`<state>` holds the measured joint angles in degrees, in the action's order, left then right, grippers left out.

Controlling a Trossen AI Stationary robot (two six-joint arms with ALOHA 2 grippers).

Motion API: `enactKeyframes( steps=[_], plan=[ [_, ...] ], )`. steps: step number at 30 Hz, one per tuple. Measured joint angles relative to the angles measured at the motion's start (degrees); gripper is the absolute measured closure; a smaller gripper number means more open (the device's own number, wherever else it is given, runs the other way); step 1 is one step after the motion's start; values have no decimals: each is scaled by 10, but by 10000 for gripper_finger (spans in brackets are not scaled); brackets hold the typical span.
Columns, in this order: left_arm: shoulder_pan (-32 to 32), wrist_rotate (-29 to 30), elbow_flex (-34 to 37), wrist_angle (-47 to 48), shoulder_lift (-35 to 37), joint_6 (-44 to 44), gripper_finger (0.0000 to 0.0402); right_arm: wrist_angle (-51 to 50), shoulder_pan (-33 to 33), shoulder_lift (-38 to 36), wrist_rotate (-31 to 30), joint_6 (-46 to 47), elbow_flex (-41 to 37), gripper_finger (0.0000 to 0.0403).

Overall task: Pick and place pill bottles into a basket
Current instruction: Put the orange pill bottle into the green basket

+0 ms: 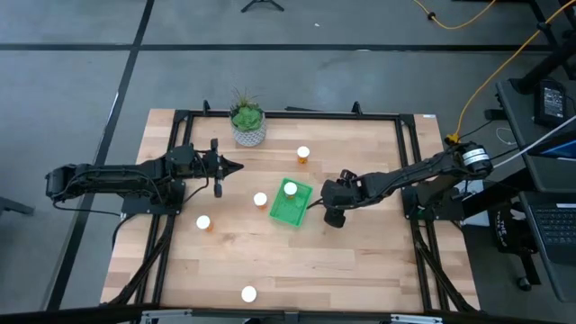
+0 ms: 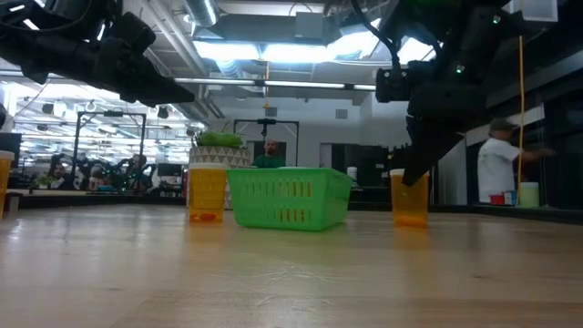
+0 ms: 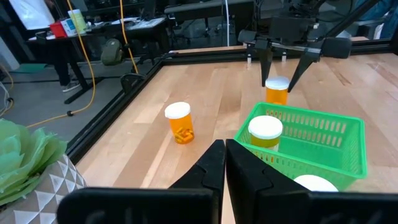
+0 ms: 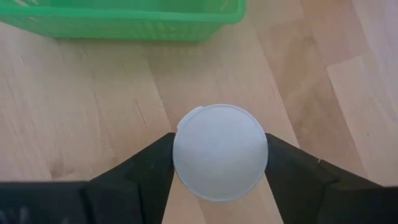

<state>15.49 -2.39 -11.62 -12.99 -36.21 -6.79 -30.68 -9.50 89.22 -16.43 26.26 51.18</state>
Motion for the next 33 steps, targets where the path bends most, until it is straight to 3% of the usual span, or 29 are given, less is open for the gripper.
enactKeyframes(
  steps=[24,33],
  plan=[
    [0,0,0,0,-1,0,390,-16,0,-34,-20,-148,137,173],
    [0,0,0,0,-1,0,392,13,1,-21,-20,-149,140,173]
  ],
)
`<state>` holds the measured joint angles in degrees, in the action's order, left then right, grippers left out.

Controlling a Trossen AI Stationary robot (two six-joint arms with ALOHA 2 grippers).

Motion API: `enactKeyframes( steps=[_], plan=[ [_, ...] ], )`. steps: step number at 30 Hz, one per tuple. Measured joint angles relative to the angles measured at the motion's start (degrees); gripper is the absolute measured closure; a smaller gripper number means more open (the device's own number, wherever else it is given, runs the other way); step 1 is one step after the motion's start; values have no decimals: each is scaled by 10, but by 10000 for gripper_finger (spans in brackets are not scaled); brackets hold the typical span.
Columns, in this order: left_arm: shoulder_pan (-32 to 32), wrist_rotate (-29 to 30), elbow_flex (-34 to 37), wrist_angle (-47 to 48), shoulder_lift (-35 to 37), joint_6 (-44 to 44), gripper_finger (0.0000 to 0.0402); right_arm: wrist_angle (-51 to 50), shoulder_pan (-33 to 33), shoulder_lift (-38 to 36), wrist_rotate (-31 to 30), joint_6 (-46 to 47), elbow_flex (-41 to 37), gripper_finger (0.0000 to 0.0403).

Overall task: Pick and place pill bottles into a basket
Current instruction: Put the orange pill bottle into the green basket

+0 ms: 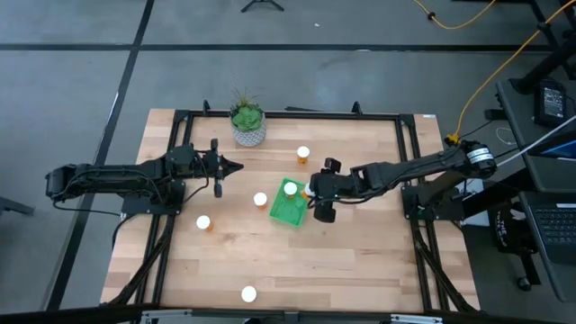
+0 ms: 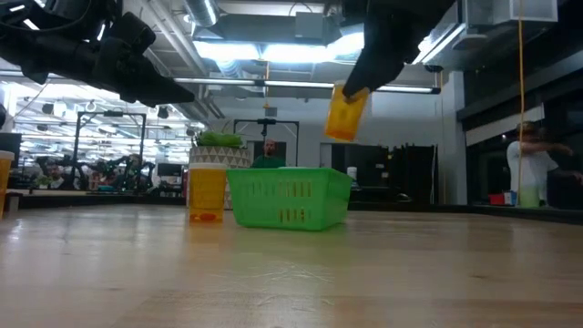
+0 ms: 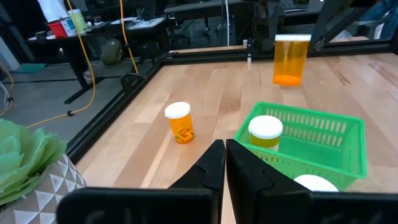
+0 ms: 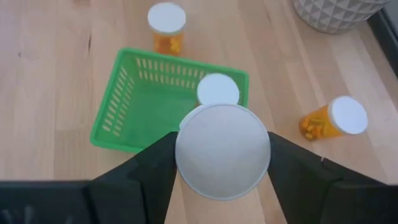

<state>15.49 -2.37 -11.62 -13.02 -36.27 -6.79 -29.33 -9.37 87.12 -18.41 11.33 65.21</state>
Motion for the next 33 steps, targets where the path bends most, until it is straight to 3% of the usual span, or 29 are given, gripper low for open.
enactKeyframes(
  steps=[33],
  plan=[
    [0,0,0,7,0,0,392,49,21,111,0,-11,-1,173]
  ],
)
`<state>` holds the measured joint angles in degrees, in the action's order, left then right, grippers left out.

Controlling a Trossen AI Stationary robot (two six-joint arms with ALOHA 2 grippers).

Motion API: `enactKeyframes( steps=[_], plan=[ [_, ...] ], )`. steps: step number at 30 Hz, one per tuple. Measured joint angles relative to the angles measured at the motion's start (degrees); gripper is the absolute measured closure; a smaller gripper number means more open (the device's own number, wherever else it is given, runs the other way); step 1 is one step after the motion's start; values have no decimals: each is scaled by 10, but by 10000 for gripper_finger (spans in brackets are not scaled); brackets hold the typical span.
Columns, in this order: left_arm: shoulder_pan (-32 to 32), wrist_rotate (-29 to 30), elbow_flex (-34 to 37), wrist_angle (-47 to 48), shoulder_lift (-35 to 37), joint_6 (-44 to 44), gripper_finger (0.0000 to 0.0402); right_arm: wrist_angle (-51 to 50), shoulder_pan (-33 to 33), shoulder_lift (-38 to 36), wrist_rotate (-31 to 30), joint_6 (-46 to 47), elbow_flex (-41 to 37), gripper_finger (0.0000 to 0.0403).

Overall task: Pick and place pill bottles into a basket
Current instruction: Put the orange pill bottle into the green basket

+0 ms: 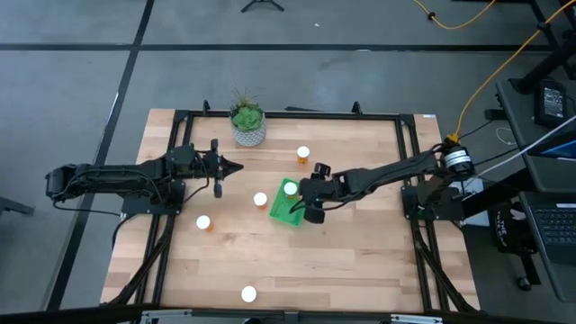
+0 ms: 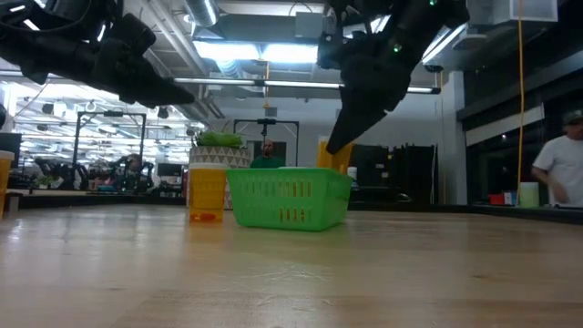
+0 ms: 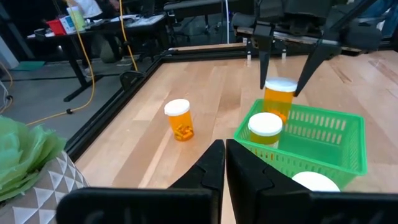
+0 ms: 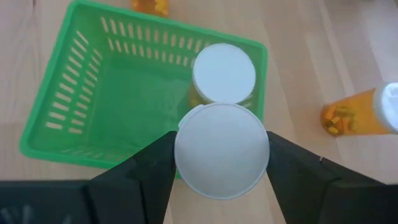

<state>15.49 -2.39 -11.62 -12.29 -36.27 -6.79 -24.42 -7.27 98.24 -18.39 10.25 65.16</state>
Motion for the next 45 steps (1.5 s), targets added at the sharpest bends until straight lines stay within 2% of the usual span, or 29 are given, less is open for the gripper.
enactKeyframes(
  steps=[45],
  plan=[
    [0,3,0,18,0,0,389,13,10,42,6,0,-1,173]
  ],
)
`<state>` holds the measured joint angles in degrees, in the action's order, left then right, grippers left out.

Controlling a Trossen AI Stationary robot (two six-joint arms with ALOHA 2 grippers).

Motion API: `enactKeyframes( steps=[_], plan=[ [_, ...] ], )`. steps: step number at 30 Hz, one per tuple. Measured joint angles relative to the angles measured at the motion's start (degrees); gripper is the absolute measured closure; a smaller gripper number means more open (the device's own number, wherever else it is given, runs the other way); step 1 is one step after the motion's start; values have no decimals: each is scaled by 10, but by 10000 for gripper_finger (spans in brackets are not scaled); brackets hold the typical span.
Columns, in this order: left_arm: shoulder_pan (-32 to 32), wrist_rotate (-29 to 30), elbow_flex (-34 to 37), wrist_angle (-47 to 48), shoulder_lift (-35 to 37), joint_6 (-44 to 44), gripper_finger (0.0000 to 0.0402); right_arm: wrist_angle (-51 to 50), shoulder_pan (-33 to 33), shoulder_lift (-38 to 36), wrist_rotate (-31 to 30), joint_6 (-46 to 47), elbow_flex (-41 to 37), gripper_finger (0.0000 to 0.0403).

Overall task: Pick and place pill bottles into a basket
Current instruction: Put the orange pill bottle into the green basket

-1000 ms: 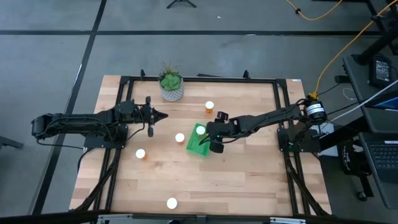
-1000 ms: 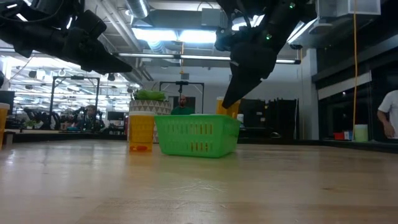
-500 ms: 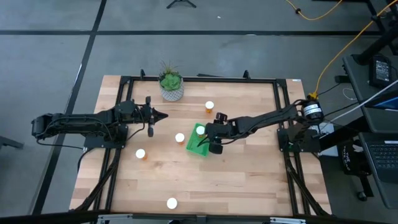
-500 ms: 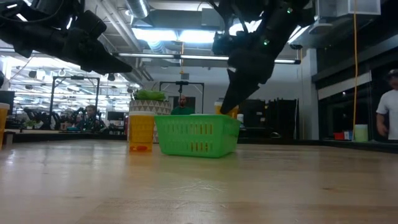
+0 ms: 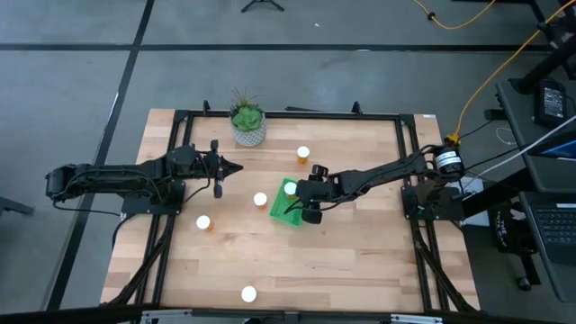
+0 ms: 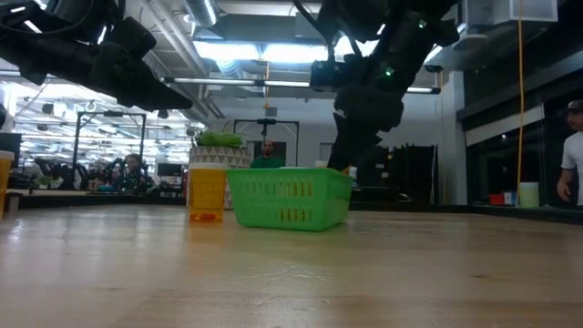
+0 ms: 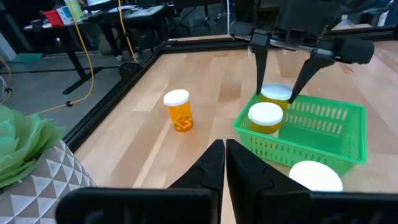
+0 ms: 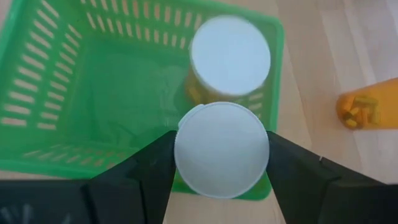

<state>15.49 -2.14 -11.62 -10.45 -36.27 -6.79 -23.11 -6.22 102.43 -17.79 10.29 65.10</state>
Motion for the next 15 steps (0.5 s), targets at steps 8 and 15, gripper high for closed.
enactKeyframes(
  steps=[8,15],
  plan=[
    [0,0,0,0,0,0,389,7,0,3,0,-1,1,173],
    [0,0,0,0,0,0,391,4,0,3,0,-1,1,173]
  ],
)
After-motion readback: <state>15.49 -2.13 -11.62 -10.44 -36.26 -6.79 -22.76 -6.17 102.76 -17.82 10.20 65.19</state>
